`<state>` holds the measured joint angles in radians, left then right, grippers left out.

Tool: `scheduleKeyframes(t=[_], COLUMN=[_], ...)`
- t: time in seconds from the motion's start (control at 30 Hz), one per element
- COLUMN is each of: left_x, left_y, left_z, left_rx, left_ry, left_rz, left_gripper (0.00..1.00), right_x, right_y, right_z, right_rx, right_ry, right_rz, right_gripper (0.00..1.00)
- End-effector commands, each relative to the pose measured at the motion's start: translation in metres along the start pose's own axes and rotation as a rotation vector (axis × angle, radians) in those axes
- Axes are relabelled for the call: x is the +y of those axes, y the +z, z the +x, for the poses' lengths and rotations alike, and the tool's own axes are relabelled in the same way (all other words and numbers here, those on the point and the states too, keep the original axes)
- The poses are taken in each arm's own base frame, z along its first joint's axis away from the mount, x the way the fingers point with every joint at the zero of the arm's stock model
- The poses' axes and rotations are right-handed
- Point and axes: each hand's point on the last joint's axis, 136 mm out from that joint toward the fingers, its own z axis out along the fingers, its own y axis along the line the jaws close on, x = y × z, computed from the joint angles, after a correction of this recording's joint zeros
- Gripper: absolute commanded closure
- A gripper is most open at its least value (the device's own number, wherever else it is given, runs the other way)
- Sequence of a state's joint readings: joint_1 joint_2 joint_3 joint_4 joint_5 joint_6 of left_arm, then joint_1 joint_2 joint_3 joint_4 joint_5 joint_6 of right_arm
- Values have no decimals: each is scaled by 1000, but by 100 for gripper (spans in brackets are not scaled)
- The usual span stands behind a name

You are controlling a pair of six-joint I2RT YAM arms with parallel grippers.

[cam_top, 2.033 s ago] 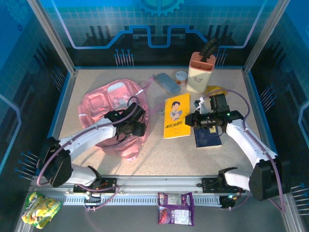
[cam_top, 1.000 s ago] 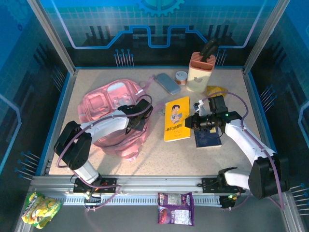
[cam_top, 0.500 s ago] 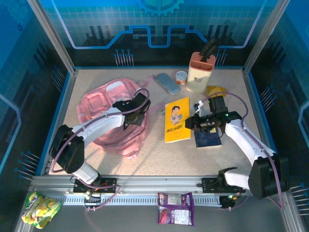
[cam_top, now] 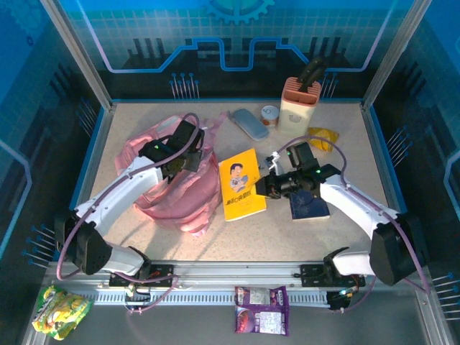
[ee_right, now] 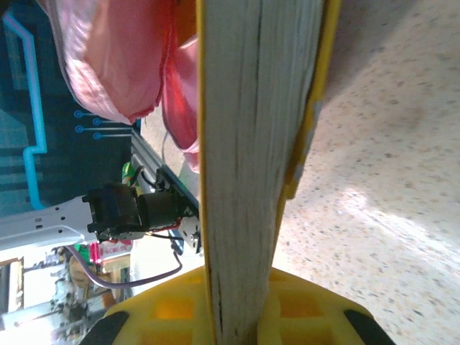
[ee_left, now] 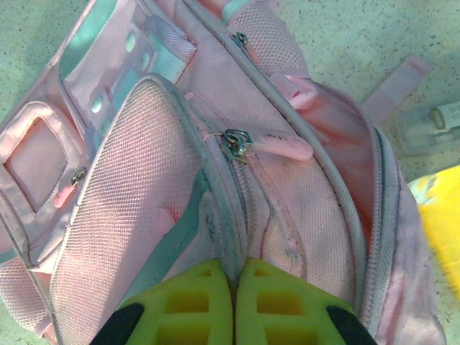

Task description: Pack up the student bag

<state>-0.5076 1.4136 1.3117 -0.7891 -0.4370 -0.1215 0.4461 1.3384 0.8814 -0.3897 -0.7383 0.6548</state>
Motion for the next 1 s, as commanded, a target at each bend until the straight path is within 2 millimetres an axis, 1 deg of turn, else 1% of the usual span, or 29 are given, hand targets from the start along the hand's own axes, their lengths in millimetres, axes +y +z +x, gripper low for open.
scheduleKeyframes(t=[0.0,0.07,0.17,0.27,0.4,0.47,0.5,0.6,0.8,0.87,0.97], left_x=[8,8,5,2,0,1,1,-1,-5,-6,-7], left_y=[-38,-44,-52,-57,-62,-63,-64,-65,-66,-64,-62], left_z=[-44,-52,-62,-68,-74,-76,-77,-76,-73,-72,-69], left_rx=[-158,-179,-209,-227,-243,-248,-250,-250,-253,-252,-245], left_ry=[-48,-60,-71,-80,-103,-120,-127,-135,-144,-148,-150], left_rz=[57,77,112,144,171,175,181,198,234,241,245], left_gripper=[100,100,100,100,100,100,100,100,100,100,100], right_x=[39,45,61,74,85,84,80,77,70,66,59], right_y=[14,27,46,66,98,115,125,147,178,185,186], right_z=[-19,-22,-27,-33,-47,-51,-54,-65,-95,-101,-106], right_rx=[-17,-10,-2,-5,-8,-10,-11,-27,-92,-93,-107], right_ry=[-67,-72,-95,-122,-112,-111,-107,-125,-146,-153,-178], right_rz=[-110,-114,-138,-157,-177,-157,-141,-119,-77,-58,1], right_gripper=[100,100,100,100,100,100,100,100,100,94,76])
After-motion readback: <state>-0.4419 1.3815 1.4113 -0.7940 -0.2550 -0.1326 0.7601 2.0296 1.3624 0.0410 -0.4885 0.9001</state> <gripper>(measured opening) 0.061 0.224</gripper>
